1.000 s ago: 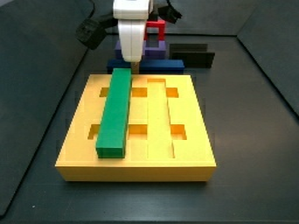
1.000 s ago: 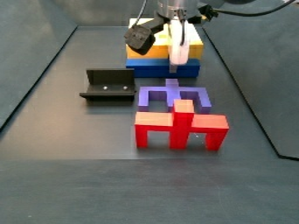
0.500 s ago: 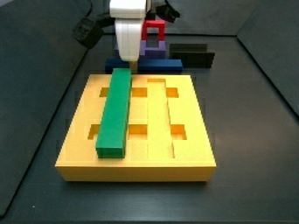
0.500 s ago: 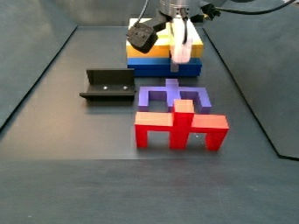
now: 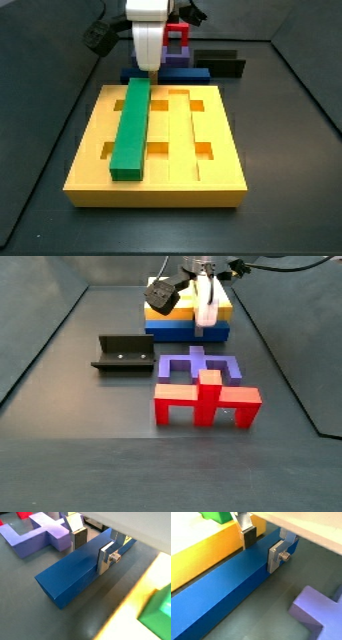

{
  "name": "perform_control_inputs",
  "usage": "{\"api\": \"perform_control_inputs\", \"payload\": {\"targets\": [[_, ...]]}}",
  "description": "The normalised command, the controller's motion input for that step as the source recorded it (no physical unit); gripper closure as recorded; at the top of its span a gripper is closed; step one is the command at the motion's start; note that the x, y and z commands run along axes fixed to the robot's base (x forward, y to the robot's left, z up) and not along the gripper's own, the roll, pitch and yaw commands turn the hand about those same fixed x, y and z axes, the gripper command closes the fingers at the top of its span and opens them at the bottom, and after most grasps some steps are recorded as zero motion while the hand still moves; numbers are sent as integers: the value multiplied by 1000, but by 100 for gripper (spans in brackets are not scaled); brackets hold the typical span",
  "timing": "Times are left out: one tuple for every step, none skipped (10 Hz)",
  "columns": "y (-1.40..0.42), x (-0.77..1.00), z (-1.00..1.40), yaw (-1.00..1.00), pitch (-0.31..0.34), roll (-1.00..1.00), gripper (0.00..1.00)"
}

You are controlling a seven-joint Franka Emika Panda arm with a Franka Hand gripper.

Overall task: Pick up the blue object. Move up. Move to above the board. Insert the blue object.
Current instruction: Pick up the blue object, then move up, then move to above the board.

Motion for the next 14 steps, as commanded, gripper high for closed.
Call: {"api": "perform_control_inputs", "payload": {"targets": [[0, 0, 0, 0, 0, 0, 100], [0, 0, 0, 0, 0, 0, 100], [0, 0, 0, 0, 0, 0, 100], [0, 0, 833, 0, 0, 0, 100], [4, -147, 830, 121, 48, 12, 100], [-1, -170, 486, 99, 69, -36, 100], [7, -124, 308, 73, 49, -64, 100], [0, 0, 1400, 0, 0, 0, 100], [-1, 8, 1400, -23, 0, 7, 100], [-1, -37, 1400, -17, 39, -49, 100], [10, -12, 1400, -15, 25, -97, 100], [9, 12, 1400, -13, 48, -98, 100], [11, 1, 1400, -11, 77, -73, 100], [17, -9, 1400, -6, 63, -76, 100]]}}
